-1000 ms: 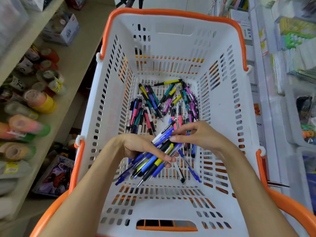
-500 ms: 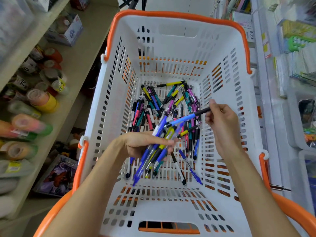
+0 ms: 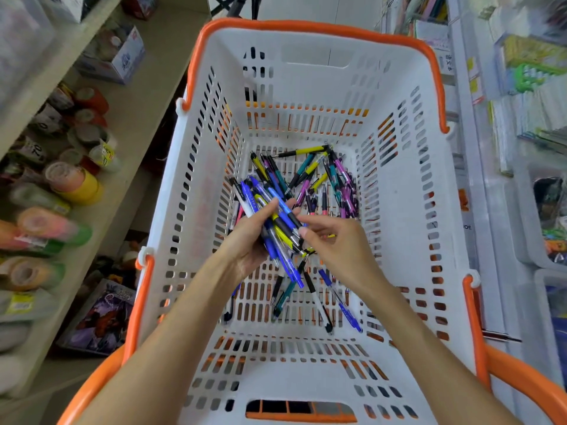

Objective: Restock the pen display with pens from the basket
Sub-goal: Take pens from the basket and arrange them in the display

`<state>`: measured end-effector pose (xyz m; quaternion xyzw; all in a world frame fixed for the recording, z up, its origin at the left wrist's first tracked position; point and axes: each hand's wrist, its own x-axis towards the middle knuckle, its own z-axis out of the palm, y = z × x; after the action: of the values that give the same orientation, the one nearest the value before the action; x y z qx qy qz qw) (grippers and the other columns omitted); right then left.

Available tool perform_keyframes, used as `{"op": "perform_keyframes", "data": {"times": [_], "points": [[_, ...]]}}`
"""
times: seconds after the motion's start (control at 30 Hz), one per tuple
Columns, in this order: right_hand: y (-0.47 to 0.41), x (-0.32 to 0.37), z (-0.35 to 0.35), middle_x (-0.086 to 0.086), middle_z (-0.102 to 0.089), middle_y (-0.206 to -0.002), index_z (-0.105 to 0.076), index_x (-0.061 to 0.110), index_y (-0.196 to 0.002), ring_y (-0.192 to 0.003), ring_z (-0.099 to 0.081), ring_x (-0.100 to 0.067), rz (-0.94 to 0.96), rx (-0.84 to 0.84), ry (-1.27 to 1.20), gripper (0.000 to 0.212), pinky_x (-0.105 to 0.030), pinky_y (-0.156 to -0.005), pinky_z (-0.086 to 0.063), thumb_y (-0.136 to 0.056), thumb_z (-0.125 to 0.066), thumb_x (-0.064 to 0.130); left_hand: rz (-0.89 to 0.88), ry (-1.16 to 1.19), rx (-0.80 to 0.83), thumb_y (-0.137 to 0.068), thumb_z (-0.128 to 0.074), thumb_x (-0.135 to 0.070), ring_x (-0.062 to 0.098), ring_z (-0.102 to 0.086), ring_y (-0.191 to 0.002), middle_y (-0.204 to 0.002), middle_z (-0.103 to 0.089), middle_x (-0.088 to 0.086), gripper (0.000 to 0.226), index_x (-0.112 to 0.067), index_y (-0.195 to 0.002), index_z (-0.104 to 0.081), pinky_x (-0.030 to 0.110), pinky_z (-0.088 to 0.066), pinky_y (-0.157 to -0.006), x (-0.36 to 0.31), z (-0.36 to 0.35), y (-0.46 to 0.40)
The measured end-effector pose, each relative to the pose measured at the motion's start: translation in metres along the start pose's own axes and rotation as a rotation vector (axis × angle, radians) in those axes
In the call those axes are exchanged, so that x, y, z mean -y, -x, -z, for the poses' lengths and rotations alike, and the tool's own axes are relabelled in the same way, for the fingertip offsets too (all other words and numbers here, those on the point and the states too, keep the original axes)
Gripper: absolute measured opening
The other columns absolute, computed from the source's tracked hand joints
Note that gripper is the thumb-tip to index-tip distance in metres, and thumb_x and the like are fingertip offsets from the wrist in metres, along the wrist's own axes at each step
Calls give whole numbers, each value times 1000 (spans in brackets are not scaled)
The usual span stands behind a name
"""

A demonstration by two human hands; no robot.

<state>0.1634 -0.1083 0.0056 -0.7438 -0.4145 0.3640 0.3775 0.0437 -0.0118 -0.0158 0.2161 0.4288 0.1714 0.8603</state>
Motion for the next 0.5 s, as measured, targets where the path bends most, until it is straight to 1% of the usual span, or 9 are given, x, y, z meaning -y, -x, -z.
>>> {"op": "perform_keyframes", "data": {"times": [0.07,0.13,0.2,0.23,0.27,0.33,0.4,0.47,0.5], "points": [[0,0,-2,17,-63,-86,-66,20,-118,-81,-58,-4,17,34,48,27,-12,-76,-48,-92,-60,18,-1,7,-14,-98,-49,-26,14,-71,-92,-109,-71,10,28,-11,-115,-65,27,-59,-75,0,0,0],[-1,1,-1,14,-63,-96,-63,25,-116,-86,-58,0,-14,73,39,23,-15,-79,-48,-95,-54,25,-12,17,-44,-97,-53,-23,16,-70,-91,-101,-73,10,24,-10,-111,-66,29,-59,-77,0,0,0],[0,3,0,8,-62,-109,-53,29,-111,-89,-63,-5,-184,169,-50,20,-25,-82,-54,-95,-50,41,-53,50,-70,-94,-57,-19,17,-68,-90,-93,-72,7,18,-10,-107,-66,32,-59,-79,0,0,-3],[1,5,0,6,-62,-110,-49,29,-107,-89,-66,-10,-300,268,-102,25,-28,-79,-57,-91,-51,48,-83,84,-79,-93,-59,-17,17,-67,-91,-91,-71,5,15,-12,-106,-65,34,-58,-81,0,1,-4],[2,7,-1,4,-65,-107,-47,28,-104,-89,-69,-13,-383,372,-142,28,-29,-77,-58,-88,-55,50,-113,128,-86,-92,-60,-15,16,-66,-92,-90,-71,4,14,-14,-106,-64,35,-56,-84,-1,2,-5],[4,6,-4,-1,-72,-99,-53,21,-110,-85,-71,-17,-434,492,-214,32,-28,-76,-59,-86,-65,37,-157,192,-93,-93,-59,-14,16,-66,-96,-88,-72,2,17,-17,-110,-61,36,-54,-87,-2,4,-6],[3,4,-1,-5,-75,-92,-56,8,-116,-78,-72,-16,-450,469,-285,36,-23,-69,-58,-86,-69,22,-181,211,-101,-94,-58,-16,15,-66,-96,-90,-72,1,23,-16,-117,-59,32,-56,-81,-3,4,-6],[0,4,9,-5,-75,-88,-63,5,-113,-77,-72,-12,-467,412,-312,33,-17,-66,-55,-84,-71,16,-196,216,-106,-94,-57,-16,13,-67,-93,-87,-73,0,23,-16,-117,-58,29,-56,-77,-4,3,-5],[-1,4,15,-5,-75,-88,-66,6,-110,-78,-72,-12,-466,401,-323,30,-17,-68,-55,-83,-72,16,-204,213,-114,-94,-57,-16,13,-67,-92,-83,-73,-1,22,-16,-116,-59,29,-55,-80,-5,3,-6]]}}
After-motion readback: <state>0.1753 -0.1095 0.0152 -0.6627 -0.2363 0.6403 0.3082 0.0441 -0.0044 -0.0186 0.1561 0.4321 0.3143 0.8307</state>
